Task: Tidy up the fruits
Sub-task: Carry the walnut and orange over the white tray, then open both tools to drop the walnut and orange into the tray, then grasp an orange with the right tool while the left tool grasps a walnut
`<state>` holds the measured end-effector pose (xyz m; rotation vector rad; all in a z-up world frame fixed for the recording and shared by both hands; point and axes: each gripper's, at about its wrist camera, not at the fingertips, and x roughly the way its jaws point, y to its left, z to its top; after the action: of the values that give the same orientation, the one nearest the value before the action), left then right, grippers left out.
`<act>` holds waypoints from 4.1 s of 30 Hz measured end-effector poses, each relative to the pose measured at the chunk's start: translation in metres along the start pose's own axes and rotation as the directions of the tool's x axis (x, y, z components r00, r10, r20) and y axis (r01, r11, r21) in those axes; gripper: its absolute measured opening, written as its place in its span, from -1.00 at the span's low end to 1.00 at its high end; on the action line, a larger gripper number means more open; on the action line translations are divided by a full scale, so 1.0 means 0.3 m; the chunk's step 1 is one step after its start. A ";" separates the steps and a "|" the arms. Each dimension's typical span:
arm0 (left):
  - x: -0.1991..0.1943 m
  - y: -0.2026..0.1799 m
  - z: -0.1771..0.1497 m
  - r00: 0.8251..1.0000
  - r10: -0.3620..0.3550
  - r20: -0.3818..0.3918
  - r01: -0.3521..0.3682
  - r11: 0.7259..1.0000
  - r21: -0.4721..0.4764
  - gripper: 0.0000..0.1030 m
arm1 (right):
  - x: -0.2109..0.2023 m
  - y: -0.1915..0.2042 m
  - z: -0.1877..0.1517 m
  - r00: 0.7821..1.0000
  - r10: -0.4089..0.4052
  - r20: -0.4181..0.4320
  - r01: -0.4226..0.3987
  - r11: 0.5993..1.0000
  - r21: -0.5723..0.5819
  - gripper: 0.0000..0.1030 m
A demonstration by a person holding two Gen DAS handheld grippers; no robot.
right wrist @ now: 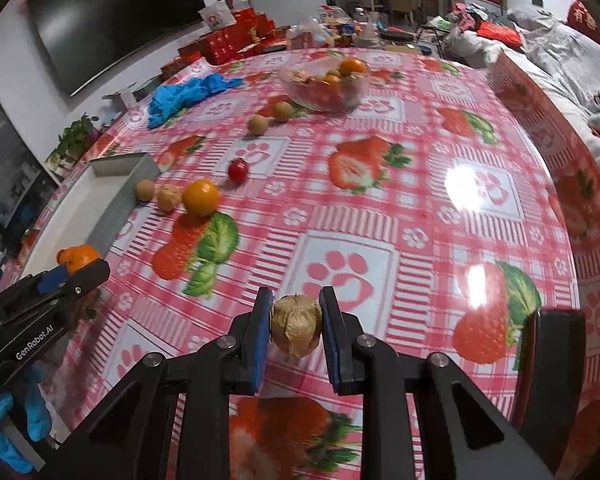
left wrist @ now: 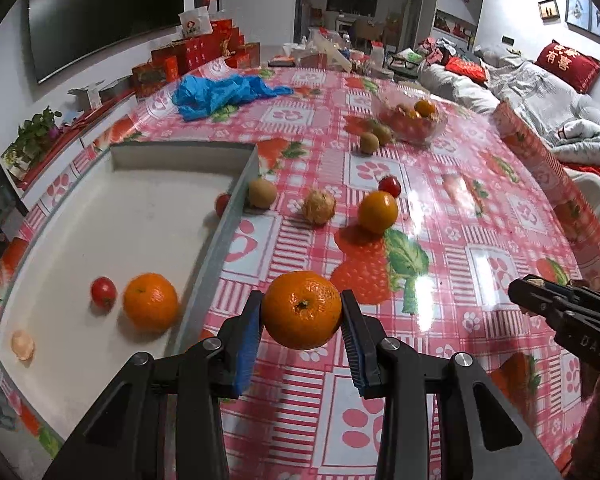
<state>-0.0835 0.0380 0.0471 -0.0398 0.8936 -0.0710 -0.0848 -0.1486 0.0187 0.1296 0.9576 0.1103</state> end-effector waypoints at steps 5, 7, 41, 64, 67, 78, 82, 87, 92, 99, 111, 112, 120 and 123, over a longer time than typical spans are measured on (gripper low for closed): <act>-0.042 0.057 0.028 1.000 0.003 0.025 -0.003 1.000 -0.031 -0.24 | 0.006 0.061 0.043 0.998 0.053 -0.016 -0.053 0.998 -0.015 -0.49; -0.059 0.087 0.042 0.999 0.015 0.038 -0.013 0.999 -0.035 -0.24 | 0.012 0.097 0.062 0.997 0.073 -0.025 -0.074 0.997 -0.028 -0.49; -0.025 0.563 -0.030 0.977 0.210 -0.037 -0.212 0.939 -0.271 -0.25 | 0.299 0.800 0.210 0.945 0.226 -0.237 -0.283 0.928 -0.243 -0.49; -0.153 0.451 0.093 0.981 0.184 0.053 -0.170 0.965 -0.201 0.57 | 0.188 0.628 0.310 0.952 0.255 -0.171 -0.282 0.946 -0.163 1.00; -0.181 0.407 0.130 0.987 0.141 0.072 -0.127 0.976 -0.178 0.57 | 0.150 0.545 0.339 0.951 0.270 -0.149 -0.286 0.953 -0.101 1.00; -0.295 0.255 0.304 0.984 0.027 0.174 -0.008 0.994 -0.109 0.57 | -0.004 0.249 0.465 0.978 0.208 -0.003 -0.208 0.978 0.016 1.00; -0.294 0.225 0.346 0.982 0.033 0.188 -0.015 0.995 -0.100 0.57 | 0.042 0.189 0.434 0.993 0.112 -0.026 -0.112 0.994 -0.002 1.00; -0.211 0.191 0.315 0.992 0.046 0.120 -0.036 0.996 -0.087 0.57 | 0.193 0.178 0.312 0.992 0.023 -0.128 -0.032 0.997 -0.076 1.00; -0.154 0.188 0.278 0.996 0.067 0.066 -0.062 0.995 -0.084 0.57 | 0.293 0.217 0.229 0.988 -0.036 -0.150 0.011 0.986 -0.167 1.00; -0.104 0.200 0.272 0.994 0.104 0.032 -0.102 0.993 -0.060 0.57 | 0.359 0.264 0.239 0.992 -0.020 -0.123 -0.003 0.983 -0.182 0.52; 0.049 0.078 0.268 0.996 0.085 -0.013 -0.084 0.995 0.050 0.57 | 0.310 0.201 0.217 0.997 0.017 -0.076 -0.029 0.987 -0.159 -0.18; 0.066 0.063 0.265 0.996 0.082 -0.017 -0.081 0.995 0.061 0.57 | 0.298 0.181 0.209 0.997 0.014 -0.075 -0.025 0.988 -0.151 -0.18; 0.232 -0.078 0.257 0.995 0.089 -0.038 -0.081 0.984 0.161 0.56 | 0.171 -0.018 0.101 0.998 0.002 -0.059 -0.003 1.000 -0.018 -0.18; 0.298 -0.117 0.245 0.992 0.100 -0.078 -0.082 0.976 0.201 0.13 | 0.136 -0.049 0.078 0.999 -0.004 -0.047 0.005 1.000 0.013 -0.18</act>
<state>0.0280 -0.0035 0.0259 0.1910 0.9710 -0.0760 -0.0419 -0.1584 -0.0032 0.1376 1.0052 0.1030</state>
